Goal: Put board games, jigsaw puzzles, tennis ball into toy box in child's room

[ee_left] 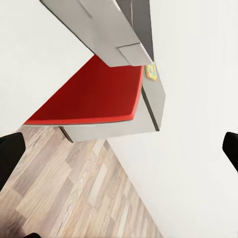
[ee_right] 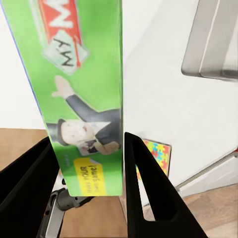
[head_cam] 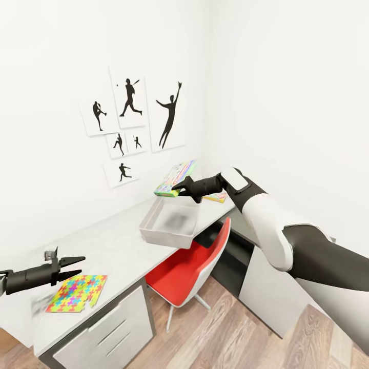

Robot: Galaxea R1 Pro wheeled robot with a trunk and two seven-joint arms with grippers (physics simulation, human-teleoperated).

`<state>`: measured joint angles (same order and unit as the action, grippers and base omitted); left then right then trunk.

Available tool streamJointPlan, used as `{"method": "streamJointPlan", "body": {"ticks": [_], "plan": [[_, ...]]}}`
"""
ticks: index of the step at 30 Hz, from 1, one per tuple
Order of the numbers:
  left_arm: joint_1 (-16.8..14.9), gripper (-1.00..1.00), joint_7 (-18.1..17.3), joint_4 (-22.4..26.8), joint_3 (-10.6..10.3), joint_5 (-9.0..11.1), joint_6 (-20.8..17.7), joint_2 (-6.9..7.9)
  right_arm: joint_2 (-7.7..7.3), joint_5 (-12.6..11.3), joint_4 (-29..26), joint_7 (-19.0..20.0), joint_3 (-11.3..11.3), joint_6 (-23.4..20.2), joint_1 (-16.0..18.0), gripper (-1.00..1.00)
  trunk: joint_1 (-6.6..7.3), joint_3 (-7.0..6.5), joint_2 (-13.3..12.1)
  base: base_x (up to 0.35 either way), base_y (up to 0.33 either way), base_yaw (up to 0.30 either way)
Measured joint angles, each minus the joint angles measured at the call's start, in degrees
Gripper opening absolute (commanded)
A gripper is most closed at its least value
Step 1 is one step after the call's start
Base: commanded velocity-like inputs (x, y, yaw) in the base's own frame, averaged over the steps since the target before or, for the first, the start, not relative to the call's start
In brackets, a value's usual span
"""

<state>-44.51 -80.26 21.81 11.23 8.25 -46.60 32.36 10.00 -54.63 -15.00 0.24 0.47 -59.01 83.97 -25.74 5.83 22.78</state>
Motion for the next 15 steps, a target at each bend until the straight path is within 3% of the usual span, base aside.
{"method": "streamJointPlan", "body": {"ticks": [9, 15], "plan": [[0.00, 1.00, 0.13, 0.04, -0.06, 0.02, 0.08, -0.26, 0.00, 0.09, 0.37, 0.06, 0.03, -0.60, -0.07, -1.00, 0.00, 0.76, 0.00, 0.091, -0.004, 0.124], [0.01, 1.00, 0.22, 0.08, -0.13, 0.04, 0.09, -0.37, -0.49, 0.77, 0.03, 0.01, 0.17, -0.84, -1.76, -1.00, -0.01, 1.28, -0.01, 0.129, -0.144, 0.130]]}}
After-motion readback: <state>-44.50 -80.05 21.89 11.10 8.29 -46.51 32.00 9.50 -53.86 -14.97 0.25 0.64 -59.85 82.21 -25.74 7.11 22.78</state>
